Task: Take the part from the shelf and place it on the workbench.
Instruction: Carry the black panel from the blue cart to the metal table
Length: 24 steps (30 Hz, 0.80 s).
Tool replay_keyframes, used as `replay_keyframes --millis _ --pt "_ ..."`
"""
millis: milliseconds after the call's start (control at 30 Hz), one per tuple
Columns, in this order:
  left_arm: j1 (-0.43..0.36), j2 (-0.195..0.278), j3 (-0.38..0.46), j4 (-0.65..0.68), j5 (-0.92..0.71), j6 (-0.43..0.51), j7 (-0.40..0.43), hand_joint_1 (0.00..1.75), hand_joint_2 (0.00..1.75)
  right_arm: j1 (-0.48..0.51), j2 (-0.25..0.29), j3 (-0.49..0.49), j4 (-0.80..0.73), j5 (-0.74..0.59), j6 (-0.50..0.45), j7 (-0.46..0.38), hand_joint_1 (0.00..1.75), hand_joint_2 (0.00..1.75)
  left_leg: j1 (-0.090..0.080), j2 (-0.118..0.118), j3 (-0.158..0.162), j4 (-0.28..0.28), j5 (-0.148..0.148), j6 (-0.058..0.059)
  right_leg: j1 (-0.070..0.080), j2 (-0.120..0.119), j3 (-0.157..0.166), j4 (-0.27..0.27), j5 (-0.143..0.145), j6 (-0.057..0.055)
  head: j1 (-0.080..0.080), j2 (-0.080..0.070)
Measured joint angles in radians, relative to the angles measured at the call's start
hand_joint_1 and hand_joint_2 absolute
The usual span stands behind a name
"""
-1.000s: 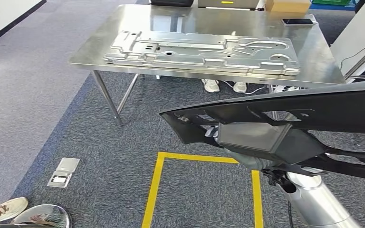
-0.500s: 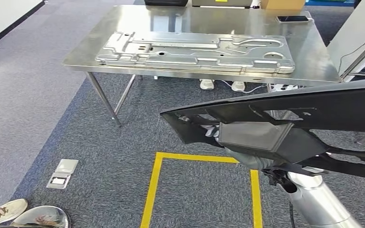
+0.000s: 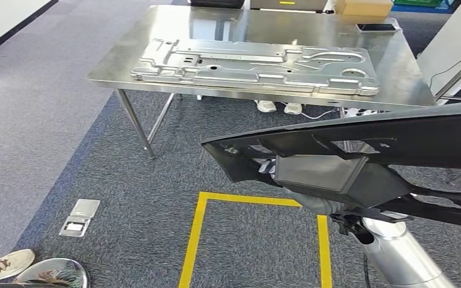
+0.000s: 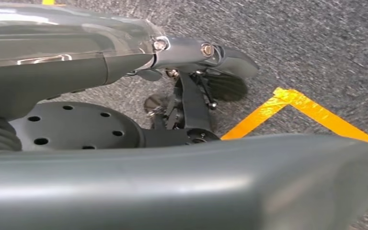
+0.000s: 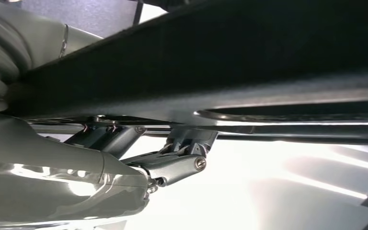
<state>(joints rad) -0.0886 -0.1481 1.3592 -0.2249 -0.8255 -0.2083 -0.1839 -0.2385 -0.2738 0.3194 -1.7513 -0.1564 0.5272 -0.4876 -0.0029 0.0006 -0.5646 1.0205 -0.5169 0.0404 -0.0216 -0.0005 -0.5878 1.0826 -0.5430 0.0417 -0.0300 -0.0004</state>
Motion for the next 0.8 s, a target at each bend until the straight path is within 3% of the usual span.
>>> replay_keyframes --millis 67,133,200,300,333,367,400,467,533,633,700,733,800 --pt "0.0 0.0 0.0 0.0 0.0 0.0 0.0 0.0 1.75 0.001 0.0 0.0 0.0 0.0 0.0 0.0 1.75 1.75 -0.003 -0.001 -0.004 0.005 -0.002 -0.007 0.002 0.002 0.019 -0.05 0.009 -0.007 0.0 0.0" --pt "0.0 0.0 0.0 0.0 0.0 0.0 0.0 0.0 1.75 0.001 0.0 0.0 0.0 0.0 0.0 0.0 1.75 1.75 -0.002 -0.001 -0.006 0.006 -0.003 -0.013 0.003 0.003 0.017 -0.052 0.011 -0.018 -0.001 0.0" --pt "-0.001 0.0 0.0 0.0 0.0 0.0 0.0 0.0 1.75 -0.001 0.0 0.0 -0.001 0.0 0.0 0.0 1.75 1.75 0.001 -0.001 -0.017 0.036 -0.028 -0.022 0.0 0.001 0.018 -0.054 0.013 -0.031 -0.001 0.0" --pt "-0.001 0.0 0.0 0.0 0.0 0.0 0.0 0.0 1.75 -0.001 0.0 0.0 -0.001 0.0 0.0 0.0 1.75 1.75 0.007 -0.001 -0.093 0.211 -0.119 -0.037 -0.002 -0.003 0.018 -0.055 0.013 -0.041 -0.001 0.0" --pt "0.0 0.0 0.0 0.0 0.0 0.0 0.0 0.0 1.75 0.0 0.0 0.001 -0.001 0.0 0.0 0.0 1.75 1.75 0.009 -0.001 -0.119 0.267 -0.138 -0.039 -0.001 -0.004 0.018 -0.055 0.013 -0.041 -0.001 0.0" --pt "0.001 0.0 0.0 0.0 0.0 0.0 0.0 0.0 1.75 0.0 0.0 0.001 -0.001 0.0 0.0 0.0 1.75 1.75 0.009 -0.001 -0.131 0.292 -0.138 -0.04 0.0 -0.004 0.019 -0.055 0.013 -0.041 -0.001 0.0" --pt "0.002 0.0 0.0 0.0 0.0 0.0 0.0 0.0 1.75 0.0 0.0 0.001 -0.001 0.0 0.0 0.0 1.75 1.75 0.009 -0.001 -0.125 0.277 -0.117 -0.038 0.0 -0.003 0.02 -0.055 0.013 -0.041 -0.001 0.0" --pt "0.002 0.0 0.0 0.0 0.0 0.0 0.0 0.0 1.75 -0.001 0.0 0.001 -0.001 0.0 0.0 0.0 1.75 1.75 0.007 -0.002 -0.069 0.149 -0.042 -0.028 0.001 -0.001 0.025 -0.055 0.011 -0.04 -0.001 0.0" --pt "0.0 0.001 0.0 0.0 0.0 0.0 0.0 0.0 1.75 -0.003 0.0 0.001 -0.001 0.0 0.0 0.0 1.75 1.75 0.002 -0.003 -0.019 0.039 0.001 -0.015 0.004 0.0 0.026 -0.054 0.008 -0.035 -0.001 0.0" --pt "0.0 0.001 0.0 0.0 0.0 0.0 0.0 0.0 1.75 -0.004 0.0 0.001 -0.002 0.0 0.0 0.0 1.75 1.75 -0.003 -0.003 -0.009 0.009 0.0 -0.006 0.003 0.001 0.022 -0.056 0.009 -0.02 -0.001 0.0" --pt "0.0 0.001 0.0 0.0 0.0 0.0 0.0 0.0 1.75 -0.005 0.0 0.0 -0.002 0.0 0.0 0.0 1.75 1.75 0.002 -0.002 -0.006 -0.001 0.005 -0.001 0.003 0.001 0.016 -0.04 -0.008 -0.01 -0.001 0.0" --pt "0.0 0.0 0.0 0.0 0.0 0.0 0.0 0.0 1.75 -0.006 0.0 0.0 -0.002 0.0 0.0 0.0 1.75 1.75 0.004 -0.001 -0.004 -0.006 0.008 0.002 0.003 0.001 0.003 -0.006 -0.031 -0.007 -0.001 0.0" --pt "0.0 0.0 0.0 0.0 0.0 0.0 0.0 0.0 1.75 -0.005 0.0 0.0 -0.001 0.0 0.0 0.0 1.75 1.75 0.005 0.001 -0.005 -0.007 0.009 0.005 0.003 0.001 -0.052 0.117 -0.098 -0.005 0.0 0.0"
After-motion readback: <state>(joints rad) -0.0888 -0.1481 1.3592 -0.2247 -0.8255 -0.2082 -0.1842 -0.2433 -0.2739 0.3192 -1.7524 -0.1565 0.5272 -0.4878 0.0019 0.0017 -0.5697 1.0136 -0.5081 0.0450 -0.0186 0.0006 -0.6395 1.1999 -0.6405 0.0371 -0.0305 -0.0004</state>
